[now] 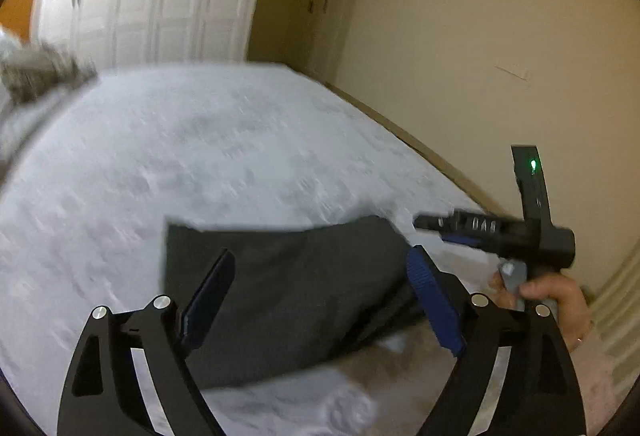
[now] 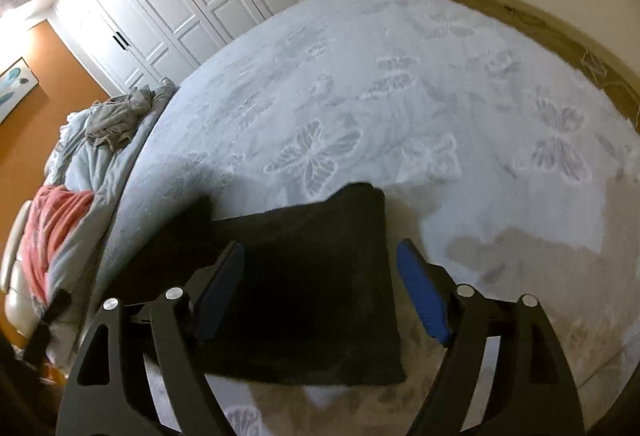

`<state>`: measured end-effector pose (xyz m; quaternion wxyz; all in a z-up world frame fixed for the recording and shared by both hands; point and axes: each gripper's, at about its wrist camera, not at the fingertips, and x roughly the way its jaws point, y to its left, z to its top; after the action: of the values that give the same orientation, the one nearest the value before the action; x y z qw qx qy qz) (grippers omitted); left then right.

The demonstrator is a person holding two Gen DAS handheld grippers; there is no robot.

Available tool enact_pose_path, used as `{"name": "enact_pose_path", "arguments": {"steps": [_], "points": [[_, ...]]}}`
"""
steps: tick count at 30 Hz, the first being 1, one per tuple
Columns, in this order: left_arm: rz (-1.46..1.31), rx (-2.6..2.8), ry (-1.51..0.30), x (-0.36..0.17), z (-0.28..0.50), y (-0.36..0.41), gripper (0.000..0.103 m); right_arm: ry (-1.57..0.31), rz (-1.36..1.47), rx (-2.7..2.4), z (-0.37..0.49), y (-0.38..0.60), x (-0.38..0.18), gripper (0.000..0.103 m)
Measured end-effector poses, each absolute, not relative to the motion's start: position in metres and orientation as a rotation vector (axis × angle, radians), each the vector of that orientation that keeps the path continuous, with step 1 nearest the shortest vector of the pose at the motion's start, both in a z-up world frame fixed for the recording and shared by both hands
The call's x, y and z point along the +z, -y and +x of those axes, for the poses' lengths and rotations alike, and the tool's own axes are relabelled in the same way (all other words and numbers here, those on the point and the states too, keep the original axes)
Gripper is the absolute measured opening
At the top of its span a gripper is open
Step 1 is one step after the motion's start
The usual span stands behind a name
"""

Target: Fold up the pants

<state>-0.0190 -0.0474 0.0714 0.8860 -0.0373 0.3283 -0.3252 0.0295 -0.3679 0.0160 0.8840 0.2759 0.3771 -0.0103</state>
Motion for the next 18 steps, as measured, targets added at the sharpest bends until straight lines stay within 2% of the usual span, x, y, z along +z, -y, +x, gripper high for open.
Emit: {"name": "enact_pose_path", "arguments": {"steps": [4, 9, 13, 14, 15, 16, 18], "points": [[-0.238, -0.644, -0.79, 0.039, 0.005, 0.008, 0.086, -0.83, 0.552, 0.057, 0.028, 0.361, 0.014, 0.076], [-0.314, -0.54, -0.77, 0.013, 0.021, -0.04, 0.086, -0.973, 0.486, 0.144, 0.045, 0.329, -0.008, 0.076], [-0.316, -0.489, -0.79, 0.002, 0.022, -0.049, 0.086, -1.097, 0.373, 0.065, 0.062, 0.307, -0.034, 0.076], [-0.309, -0.482, -0.79, 0.002, 0.022, -0.049, 0.086, -1.1, 0.348, 0.05, 0.066, 0.301, -0.039, 0.066], [-0.306, -0.478, -0.788, 0.001, 0.026, -0.051, 0.086, -1.082, 0.322, 0.056, 0.068, 0.296, -0.04, 0.045], [-0.299, -0.473, -0.782, 0.001, 0.027, -0.051, 0.086, -1.067, 0.287, 0.058, 0.07, 0.29, -0.038, 0.04], [-0.29, -0.449, -0.775, 0.004, 0.026, -0.056, 0.086, -1.016, 0.245, 0.068, 0.069, 0.281, -0.025, 0.015]]}}
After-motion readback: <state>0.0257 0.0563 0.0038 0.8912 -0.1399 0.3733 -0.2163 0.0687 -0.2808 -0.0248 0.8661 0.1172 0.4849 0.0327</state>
